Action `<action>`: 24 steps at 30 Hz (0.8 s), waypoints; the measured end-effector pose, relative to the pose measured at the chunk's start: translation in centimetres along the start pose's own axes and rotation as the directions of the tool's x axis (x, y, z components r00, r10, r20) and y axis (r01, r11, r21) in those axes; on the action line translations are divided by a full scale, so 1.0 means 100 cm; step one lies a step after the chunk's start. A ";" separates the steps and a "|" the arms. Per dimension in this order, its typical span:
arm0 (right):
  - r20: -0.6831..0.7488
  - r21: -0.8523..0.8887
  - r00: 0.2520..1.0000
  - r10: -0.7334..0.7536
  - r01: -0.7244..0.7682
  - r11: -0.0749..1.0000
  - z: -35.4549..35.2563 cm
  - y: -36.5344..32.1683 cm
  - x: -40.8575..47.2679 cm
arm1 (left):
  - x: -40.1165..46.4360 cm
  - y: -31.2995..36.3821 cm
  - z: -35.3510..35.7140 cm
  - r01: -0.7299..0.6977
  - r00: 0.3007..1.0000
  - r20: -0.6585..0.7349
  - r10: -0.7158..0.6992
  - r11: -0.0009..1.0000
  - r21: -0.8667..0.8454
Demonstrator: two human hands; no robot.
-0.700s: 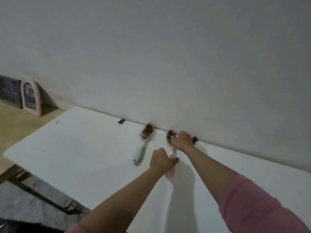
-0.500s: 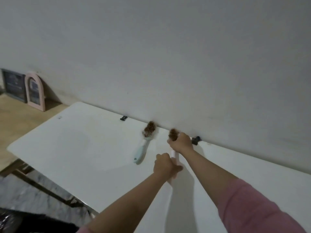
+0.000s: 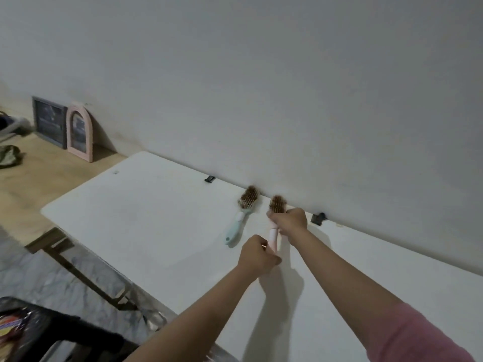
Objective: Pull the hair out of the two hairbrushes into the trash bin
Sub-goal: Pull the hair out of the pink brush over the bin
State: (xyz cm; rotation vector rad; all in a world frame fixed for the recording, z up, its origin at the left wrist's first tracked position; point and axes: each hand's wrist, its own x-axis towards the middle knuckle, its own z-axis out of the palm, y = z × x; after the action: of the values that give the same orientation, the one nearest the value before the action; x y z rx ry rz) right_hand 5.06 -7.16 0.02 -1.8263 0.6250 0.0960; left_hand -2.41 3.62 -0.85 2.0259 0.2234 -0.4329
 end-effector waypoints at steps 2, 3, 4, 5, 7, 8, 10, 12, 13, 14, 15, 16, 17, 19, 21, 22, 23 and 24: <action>0.036 0.135 0.999 0.018 -0.023 0.991 0.008 -0.005 -0.014 | -0.012 -0.010 -0.018 -0.023 1.000 -0.013 0.022 0.997 -0.080; 0.068 0.217 0.997 0.027 -0.041 0.975 0.014 -0.007 -0.023 | -0.020 -0.015 -0.030 -0.027 1.000 -0.017 0.025 0.990 -0.135; 0.104 0.295 0.994 0.032 -0.061 0.953 0.019 -0.009 -0.032 | -0.028 -0.020 -0.040 -0.026 1.000 -0.013 0.024 0.981 -0.194; 0.135 0.352 0.990 0.032 -0.078 0.933 0.025 -0.012 -0.041 | -0.037 -0.025 -0.050 -0.020 1.000 -0.004 0.020 0.970 -0.243; 0.177 0.435 0.984 0.034 -0.109 0.894 0.041 -0.016 -0.062 | -0.057 -0.036 -0.073 -0.012 1.000 0.005 0.015 0.951 -0.309; 0.195 0.466 0.980 0.029 -0.118 0.877 0.051 -0.018 -0.074 | -0.067 -0.043 -0.086 -0.010 1.000 0.005 0.012 0.941 -0.338; 0.224 0.493 0.974 0.015 -0.127 0.861 0.073 -0.022 -0.100 | -0.088 -0.058 -0.110 -0.014 1.000 -0.010 0.010 0.926 -0.378; 0.264 0.510 0.965 0.000 -0.139 0.849 0.101 -0.026 -0.131 | -0.109 -0.080 -0.138 -0.013 0.999 -0.038 -0.003 0.910 -0.414; 0.284 0.516 0.959 -0.005 -0.148 0.844 0.114 -0.026 -0.143 | -0.119 -0.091 -0.149 -0.014 0.999 -0.049 -0.008 0.900 -0.435; 0.305 0.515 0.952 -0.008 -0.158 0.843 0.130 -0.026 -0.157 | -0.127 -0.103 -0.164 -0.016 0.998 -0.060 -0.013 0.890 -0.455; 0.320 0.515 0.947 -0.010 -0.166 0.841 0.143 -0.026 -0.168 | -0.134 -0.114 -0.175 -0.019 0.998 -0.066 -0.013 0.883 -0.468; 0.342 0.505 0.940 -0.012 -0.173 0.845 0.159 -0.025 -0.180 | -0.142 -0.128 -0.188 -0.019 0.997 -0.076 -0.020 0.878 -0.478; 0.363 0.505 0.932 -0.012 -0.186 0.843 0.172 -0.025 -0.190 | -0.148 -0.139 -0.197 -0.019 0.996 -0.083 -0.025 0.875 -0.484; 0.409 0.490 0.913 -0.004 -0.216 0.844 0.201 -0.020 -0.210 | -0.160 -0.164 -0.217 0.000 0.993 -0.104 -0.062 0.861 -0.509; 0.446 0.481 0.895 0.000 -0.240 0.844 0.226 -0.015 -0.226 | -0.169 -0.186 -0.232 0.020 0.988 -0.120 -0.096 0.856 -0.516; 0.461 0.474 0.887 0.000 -0.246 0.845 0.238 -0.012 -0.233 | -0.174 -0.197 -0.238 0.029 0.986 -0.127 -0.110 0.857 -0.515; 0.481 0.460 0.876 0.005 -0.257 0.850 0.252 -0.006 -0.240 | -0.178 -0.210 -0.245 0.041 0.981 -0.141 -0.132 0.855 -0.517; 0.497 0.444 0.868 0.008 -0.262 0.857 0.263 -0.002 -0.245 | -0.182 -0.220 -0.250 0.049 0.976 -0.156 -0.152 0.852 -0.521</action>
State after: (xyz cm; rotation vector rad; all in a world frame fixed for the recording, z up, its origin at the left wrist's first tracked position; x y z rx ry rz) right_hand -9.56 25.68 -0.08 -1.1798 0.3753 0.4351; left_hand -21.35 36.55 -0.89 1.5251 0.5123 -0.2075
